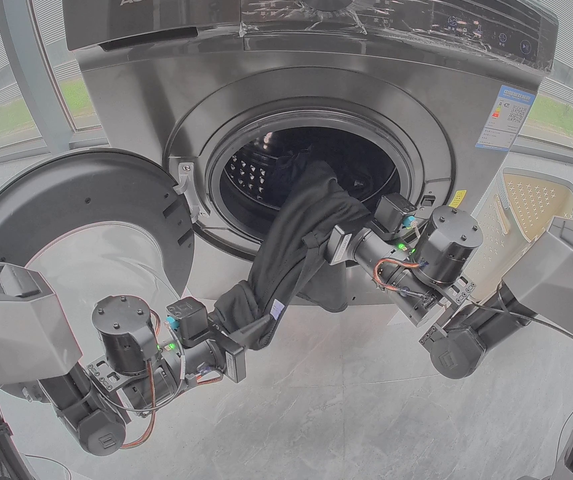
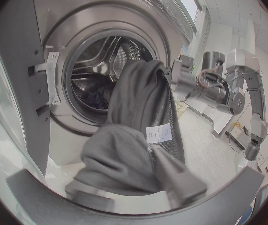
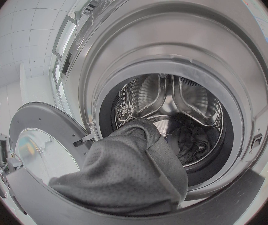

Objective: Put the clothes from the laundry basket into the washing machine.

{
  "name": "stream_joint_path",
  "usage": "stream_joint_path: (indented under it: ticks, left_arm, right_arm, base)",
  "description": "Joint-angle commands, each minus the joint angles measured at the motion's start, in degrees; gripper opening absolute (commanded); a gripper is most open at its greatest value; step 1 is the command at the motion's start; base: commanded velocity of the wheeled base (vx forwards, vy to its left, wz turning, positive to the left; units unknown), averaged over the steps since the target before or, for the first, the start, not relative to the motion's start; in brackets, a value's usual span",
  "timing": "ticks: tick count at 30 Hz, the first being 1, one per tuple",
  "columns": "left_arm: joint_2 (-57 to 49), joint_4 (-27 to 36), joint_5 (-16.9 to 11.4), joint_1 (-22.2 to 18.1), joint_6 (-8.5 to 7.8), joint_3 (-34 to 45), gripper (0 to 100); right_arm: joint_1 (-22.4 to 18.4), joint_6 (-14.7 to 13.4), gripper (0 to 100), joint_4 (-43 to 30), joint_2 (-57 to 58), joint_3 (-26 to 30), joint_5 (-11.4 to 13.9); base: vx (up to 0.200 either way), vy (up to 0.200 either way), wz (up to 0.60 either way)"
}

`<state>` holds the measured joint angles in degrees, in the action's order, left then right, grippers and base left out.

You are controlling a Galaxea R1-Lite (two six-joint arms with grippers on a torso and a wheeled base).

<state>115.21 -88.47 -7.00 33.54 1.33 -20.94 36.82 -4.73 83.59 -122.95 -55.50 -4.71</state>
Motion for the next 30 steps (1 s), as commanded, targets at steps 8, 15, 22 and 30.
stream_joint_path:
  ticks: [8, 15, 22, 30]
  left_arm:
    - [4.85, 0.05, -5.13, 1.09, -4.23, 8.11, 100]
    - [4.05, -0.04, -5.57, 1.18, -4.76, 7.85, 100]
    - [3.00, -0.13, -4.87, 1.09, -4.05, -1.38, 100]
    - [9.94, -0.04, -3.11, 1.09, -3.53, -16.15, 100]
  right_arm:
    - [-0.17, -0.02, 0, -0.18, 0.61, -1.45, -0.04]
    - [0.36, -0.10, 0, -0.18, 0.17, -1.19, -0.13]
    - [1.24, -0.10, 0, 0.08, 0.70, 0.57, -0.22]
    - [2.65, -0.10, 0, 0.26, 0.61, 1.19, -0.13]
  base:
    - [0.000, 0.000, 0.00]
    - [0.000, 0.000, 0.00]
    - [0.000, 0.000, 0.00]
    - [0.000, 0.000, 0.00]
